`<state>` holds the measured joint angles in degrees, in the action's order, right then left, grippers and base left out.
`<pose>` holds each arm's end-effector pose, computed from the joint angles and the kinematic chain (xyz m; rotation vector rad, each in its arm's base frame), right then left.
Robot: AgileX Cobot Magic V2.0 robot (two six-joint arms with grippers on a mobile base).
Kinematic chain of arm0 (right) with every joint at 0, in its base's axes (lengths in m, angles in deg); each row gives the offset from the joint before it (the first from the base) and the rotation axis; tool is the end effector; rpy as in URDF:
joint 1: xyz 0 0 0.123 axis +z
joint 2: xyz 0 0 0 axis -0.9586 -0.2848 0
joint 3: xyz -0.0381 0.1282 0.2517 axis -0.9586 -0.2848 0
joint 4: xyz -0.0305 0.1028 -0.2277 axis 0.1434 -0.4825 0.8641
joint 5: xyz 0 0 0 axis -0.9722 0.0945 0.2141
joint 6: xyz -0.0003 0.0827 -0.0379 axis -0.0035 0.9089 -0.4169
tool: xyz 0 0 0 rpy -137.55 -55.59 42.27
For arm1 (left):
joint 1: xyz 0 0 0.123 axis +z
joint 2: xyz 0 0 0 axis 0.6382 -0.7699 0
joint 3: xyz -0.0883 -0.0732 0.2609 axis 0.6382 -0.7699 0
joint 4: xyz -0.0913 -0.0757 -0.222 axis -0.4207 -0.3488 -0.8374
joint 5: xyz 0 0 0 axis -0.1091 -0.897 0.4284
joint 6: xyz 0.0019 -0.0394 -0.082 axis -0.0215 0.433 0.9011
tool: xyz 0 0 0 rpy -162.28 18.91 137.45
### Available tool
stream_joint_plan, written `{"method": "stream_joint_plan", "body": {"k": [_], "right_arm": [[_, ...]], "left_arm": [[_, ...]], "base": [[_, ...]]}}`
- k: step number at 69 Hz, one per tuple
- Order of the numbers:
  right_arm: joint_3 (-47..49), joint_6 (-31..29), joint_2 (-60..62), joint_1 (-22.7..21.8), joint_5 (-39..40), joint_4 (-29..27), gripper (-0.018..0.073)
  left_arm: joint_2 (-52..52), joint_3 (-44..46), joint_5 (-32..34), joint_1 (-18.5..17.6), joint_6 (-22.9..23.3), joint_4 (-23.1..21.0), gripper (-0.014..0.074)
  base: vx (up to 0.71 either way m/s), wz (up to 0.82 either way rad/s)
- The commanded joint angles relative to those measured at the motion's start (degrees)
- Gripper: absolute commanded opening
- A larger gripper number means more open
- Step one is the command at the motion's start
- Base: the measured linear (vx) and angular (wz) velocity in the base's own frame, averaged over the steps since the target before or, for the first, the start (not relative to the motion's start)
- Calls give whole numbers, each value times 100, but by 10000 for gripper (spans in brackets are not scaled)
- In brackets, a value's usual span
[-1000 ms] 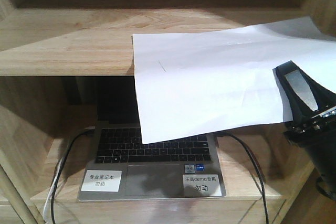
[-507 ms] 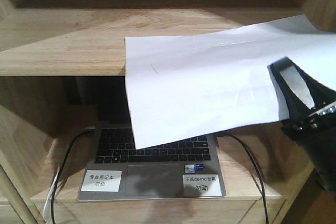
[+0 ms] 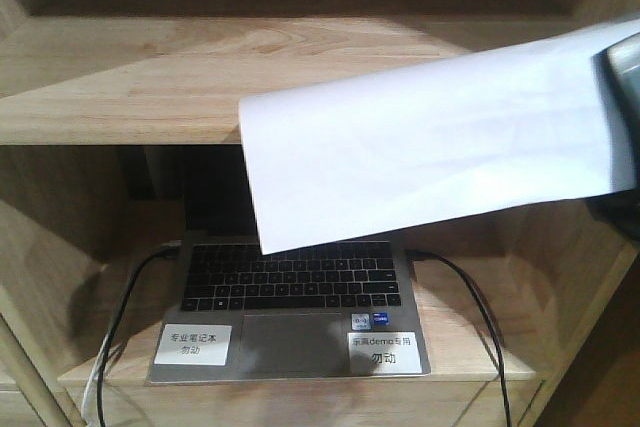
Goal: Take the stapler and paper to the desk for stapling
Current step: 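Pull the paper off the shelf toward the robot with the right gripper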
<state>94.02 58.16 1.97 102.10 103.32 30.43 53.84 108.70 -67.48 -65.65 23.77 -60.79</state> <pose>0.1391 0.0847 0.3478 0.2270 0.9178 1.5985 -0.0115 -0.0051 0.3582 0.5581 1.5042 -0.3165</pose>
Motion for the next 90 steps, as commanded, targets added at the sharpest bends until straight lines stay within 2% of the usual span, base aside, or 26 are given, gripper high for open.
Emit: {"method": "stream_joint_plan", "body": {"k": [1,9,24,49,55,70,90], "right_arm": [[197,-73,145,-26,984,-12,-6],[197,1,340,-371,937,163,-6],[197,636,1142,-1452,340,713,-6],[142,1325,2654,-2394,-1130,1431,-6],[-121,1462,2917,-2538,-1179,1394,-6],[-988,1621,3353,-2549,-925,974,-6],[-1586,1626,3654,-2522,-780,888,-6]], "left_arm": [[-91,155,657,-49,37,-88,-6],[-91,155,657,-49,37,-88,-6],[-91,155,657,-49,37,-88,-6],[-91,155,657,-49,37,-88,-6],[-91,155,657,-49,37,-88,-6],[-91,155,657,-49,37,-88,-6],[-91,155,657,-49,37,-88,-6]], "base": [[0,0],[0,0],[0,0],[0,0],[0,0],[0,0],[0,0]]}}
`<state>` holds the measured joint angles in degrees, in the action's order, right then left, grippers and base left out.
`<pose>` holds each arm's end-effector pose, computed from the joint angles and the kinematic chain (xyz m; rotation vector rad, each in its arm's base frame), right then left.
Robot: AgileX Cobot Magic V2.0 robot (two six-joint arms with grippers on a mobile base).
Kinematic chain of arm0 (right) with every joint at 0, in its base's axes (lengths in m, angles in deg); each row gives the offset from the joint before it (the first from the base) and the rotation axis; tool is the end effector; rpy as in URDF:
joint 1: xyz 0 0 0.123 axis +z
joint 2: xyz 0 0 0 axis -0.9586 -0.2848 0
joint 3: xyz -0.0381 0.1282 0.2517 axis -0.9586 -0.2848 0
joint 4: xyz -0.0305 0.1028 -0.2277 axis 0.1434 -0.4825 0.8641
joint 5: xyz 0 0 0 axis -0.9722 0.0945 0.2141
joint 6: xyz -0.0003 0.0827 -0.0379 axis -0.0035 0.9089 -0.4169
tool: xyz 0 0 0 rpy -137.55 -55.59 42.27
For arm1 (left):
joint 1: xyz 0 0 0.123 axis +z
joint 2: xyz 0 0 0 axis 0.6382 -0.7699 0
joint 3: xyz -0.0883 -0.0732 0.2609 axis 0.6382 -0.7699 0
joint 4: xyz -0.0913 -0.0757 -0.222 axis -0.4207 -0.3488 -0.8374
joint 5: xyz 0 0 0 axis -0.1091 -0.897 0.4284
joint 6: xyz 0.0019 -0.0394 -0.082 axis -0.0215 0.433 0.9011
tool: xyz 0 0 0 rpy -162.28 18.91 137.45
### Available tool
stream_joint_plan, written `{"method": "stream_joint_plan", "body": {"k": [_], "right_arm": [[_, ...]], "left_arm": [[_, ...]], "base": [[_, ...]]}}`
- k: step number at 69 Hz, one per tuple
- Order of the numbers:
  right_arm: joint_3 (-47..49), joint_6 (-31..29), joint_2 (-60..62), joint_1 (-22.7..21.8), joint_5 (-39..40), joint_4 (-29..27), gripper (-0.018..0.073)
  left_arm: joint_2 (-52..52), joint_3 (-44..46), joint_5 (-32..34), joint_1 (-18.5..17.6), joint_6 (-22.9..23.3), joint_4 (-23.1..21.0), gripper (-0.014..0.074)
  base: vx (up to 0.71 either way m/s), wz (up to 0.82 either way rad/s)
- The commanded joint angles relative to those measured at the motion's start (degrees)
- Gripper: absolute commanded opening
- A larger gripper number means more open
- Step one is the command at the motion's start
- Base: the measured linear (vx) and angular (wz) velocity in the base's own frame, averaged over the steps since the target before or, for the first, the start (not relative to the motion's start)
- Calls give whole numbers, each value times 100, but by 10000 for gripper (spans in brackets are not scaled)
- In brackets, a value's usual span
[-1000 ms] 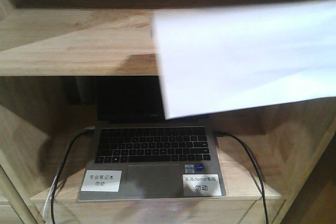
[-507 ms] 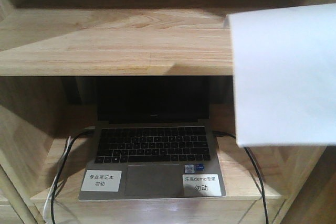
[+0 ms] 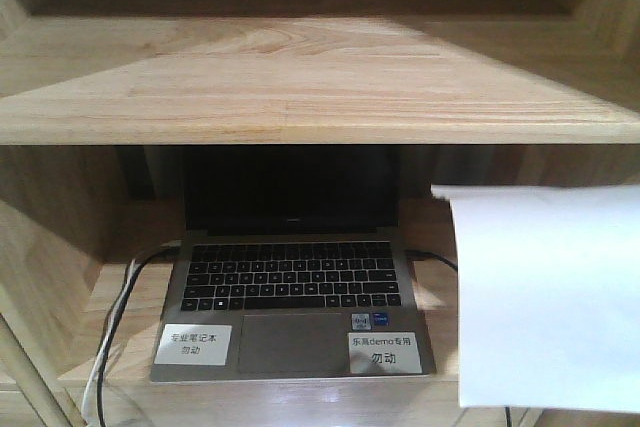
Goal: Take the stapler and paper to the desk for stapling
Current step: 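Pull the paper off the shelf toward the robot with the right gripper, then hold stapler and paper while backing away from the shelf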
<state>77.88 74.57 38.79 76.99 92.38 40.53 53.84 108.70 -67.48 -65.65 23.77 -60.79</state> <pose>0.0444 0.0227 0.3107 0.2586 0.7339 1.4143 -0.0115 -0.0051 0.3582 0.5581 1.5042 -0.3165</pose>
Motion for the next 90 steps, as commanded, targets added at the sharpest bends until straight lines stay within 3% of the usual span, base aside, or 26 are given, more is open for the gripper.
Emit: {"method": "stream_joint_plan", "body": {"k": [1,90], "right_arm": [[14,-14,-28,-11,327,-144,-6],[-54,-14,-28,-11,446,-180,-6]], "left_arm": [[-91,155,657,-49,37,-88,-6],[-91,155,657,-49,37,-88,-6]], "base": [[0,0],[0,0]]}}
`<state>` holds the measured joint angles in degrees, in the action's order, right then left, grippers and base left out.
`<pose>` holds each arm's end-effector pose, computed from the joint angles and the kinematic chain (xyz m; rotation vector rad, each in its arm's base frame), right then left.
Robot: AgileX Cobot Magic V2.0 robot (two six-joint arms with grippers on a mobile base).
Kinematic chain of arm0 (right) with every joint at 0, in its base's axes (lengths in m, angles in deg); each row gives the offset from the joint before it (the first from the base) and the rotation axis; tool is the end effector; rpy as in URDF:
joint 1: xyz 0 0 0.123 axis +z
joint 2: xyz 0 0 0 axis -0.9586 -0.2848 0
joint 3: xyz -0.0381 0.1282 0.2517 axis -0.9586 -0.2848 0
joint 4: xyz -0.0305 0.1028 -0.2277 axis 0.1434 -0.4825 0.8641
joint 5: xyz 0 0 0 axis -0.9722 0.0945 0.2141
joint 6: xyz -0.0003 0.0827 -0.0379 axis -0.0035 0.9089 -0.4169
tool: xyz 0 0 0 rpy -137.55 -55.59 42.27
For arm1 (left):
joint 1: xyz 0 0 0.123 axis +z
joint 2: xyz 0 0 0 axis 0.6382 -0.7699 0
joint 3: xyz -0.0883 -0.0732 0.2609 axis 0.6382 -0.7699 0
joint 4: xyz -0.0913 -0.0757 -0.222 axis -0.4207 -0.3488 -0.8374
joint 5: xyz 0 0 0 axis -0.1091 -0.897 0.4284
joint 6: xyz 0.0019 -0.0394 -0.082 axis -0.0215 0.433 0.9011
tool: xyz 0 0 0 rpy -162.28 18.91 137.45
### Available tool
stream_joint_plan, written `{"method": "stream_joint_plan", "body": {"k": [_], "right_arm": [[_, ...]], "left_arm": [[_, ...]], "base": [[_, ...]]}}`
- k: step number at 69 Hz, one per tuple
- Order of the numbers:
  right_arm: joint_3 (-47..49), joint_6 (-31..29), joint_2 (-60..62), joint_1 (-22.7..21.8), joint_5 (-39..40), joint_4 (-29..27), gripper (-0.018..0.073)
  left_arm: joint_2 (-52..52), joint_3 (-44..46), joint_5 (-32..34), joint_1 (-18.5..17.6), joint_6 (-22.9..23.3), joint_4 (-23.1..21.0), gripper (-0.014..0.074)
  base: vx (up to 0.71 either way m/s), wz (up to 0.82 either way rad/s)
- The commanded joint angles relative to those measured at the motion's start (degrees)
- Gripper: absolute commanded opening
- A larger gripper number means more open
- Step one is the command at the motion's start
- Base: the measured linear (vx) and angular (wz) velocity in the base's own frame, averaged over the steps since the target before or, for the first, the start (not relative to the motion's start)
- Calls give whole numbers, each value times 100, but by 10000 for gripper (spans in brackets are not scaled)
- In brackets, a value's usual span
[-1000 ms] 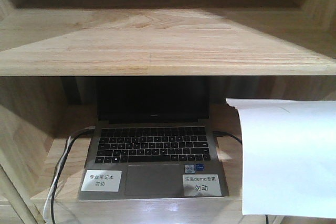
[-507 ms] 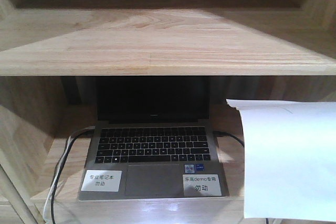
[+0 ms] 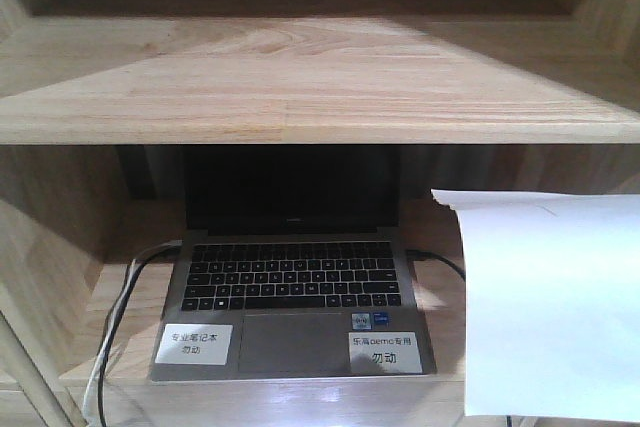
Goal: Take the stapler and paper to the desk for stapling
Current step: 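Hold stapler and paper while backing away from the shelf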
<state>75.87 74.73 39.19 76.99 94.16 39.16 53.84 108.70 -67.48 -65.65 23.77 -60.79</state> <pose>0.0435 0.0212 0.3023 0.2765 0.7178 1.4324 -0.0115 -0.0051 0.3582 0.5581 1.5042 -0.3165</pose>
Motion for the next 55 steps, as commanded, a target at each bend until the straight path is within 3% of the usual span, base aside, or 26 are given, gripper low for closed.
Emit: {"method": "stream_joint_plan", "body": {"k": [1,55], "right_arm": [[147,-31,-68,-11,269,-43,-6],[147,-36,-68,-11,362,-43,-6]], "left_arm": [[-91,155,657,-49,37,-88,-6],[-91,155,657,-49,37,-88,-6]], "base": [[0,1],[-2,10]]}}
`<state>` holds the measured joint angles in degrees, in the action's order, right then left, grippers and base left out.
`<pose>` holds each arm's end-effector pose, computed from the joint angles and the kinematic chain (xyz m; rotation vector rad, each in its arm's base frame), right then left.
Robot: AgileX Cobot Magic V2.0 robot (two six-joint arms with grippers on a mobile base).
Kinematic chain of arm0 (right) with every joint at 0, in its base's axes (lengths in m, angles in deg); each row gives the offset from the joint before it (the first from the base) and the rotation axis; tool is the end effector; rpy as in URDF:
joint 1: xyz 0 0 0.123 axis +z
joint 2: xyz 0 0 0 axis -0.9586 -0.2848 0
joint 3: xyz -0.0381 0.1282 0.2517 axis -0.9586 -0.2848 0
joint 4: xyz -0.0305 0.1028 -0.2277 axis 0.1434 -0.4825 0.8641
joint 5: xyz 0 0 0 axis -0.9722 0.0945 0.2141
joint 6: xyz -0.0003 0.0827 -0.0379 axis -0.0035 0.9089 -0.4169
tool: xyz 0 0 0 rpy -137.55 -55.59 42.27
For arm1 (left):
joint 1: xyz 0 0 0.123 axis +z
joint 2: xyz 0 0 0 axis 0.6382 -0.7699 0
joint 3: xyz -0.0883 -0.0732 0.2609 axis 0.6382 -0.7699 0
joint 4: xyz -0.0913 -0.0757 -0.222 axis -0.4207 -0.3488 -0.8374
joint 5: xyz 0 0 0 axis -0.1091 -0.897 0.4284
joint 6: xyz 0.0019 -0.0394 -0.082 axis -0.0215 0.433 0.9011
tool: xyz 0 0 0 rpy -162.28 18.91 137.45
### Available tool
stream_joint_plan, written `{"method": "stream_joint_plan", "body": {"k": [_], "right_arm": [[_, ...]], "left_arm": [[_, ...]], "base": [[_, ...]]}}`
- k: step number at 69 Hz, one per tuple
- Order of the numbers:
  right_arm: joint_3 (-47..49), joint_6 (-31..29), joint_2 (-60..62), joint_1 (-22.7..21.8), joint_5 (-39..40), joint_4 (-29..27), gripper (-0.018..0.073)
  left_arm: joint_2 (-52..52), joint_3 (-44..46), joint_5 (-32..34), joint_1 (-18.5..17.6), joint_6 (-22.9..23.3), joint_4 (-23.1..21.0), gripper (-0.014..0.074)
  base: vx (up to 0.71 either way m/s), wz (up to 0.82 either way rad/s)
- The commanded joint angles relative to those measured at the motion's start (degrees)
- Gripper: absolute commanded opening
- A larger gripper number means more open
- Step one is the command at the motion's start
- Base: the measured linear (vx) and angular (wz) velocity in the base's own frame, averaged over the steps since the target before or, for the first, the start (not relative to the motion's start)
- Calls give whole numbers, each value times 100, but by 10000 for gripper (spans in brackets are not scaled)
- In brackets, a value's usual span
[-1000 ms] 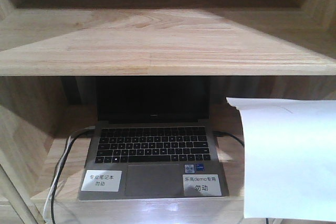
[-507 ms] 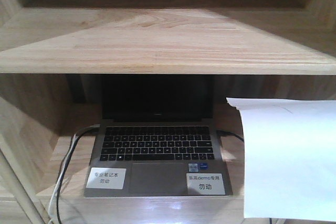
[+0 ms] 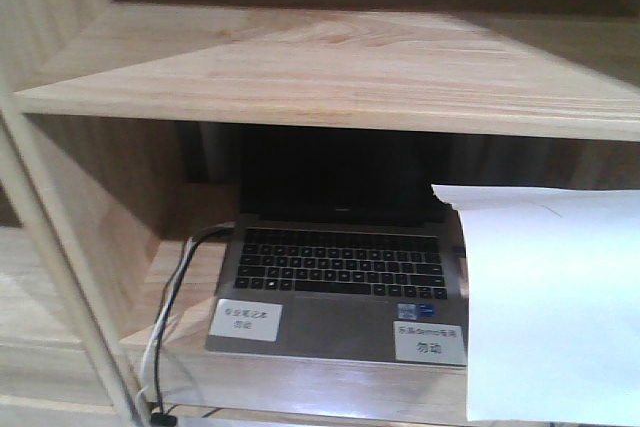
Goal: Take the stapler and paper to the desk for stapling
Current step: 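Hold stapler and paper while backing away from the shelf, then turn the base toward the wooden desk holding stapler and paper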
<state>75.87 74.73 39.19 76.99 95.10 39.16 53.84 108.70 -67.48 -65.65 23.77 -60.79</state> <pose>0.0423 0.0214 0.3032 0.2646 0.7048 1.4374 -0.0115 -0.0051 0.3582 0.5581 1.5042 -0.3165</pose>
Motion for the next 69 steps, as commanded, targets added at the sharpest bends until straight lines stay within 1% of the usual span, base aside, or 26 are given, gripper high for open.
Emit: {"method": "stream_joint_plan", "body": {"k": [1,34,69], "right_arm": [[147,-36,-68,-11,267,-43,-6],[147,-36,-68,-11,267,-43,-6],[147,-36,-68,-11,267,-43,-6]], "left_arm": [[-91,155,657,-49,37,-88,-6],[-91,155,657,-49,37,-88,-6],[-91,155,657,-49,37,-88,-6]], "base": [[-4,18],[-7,27],[-11,43]]}}
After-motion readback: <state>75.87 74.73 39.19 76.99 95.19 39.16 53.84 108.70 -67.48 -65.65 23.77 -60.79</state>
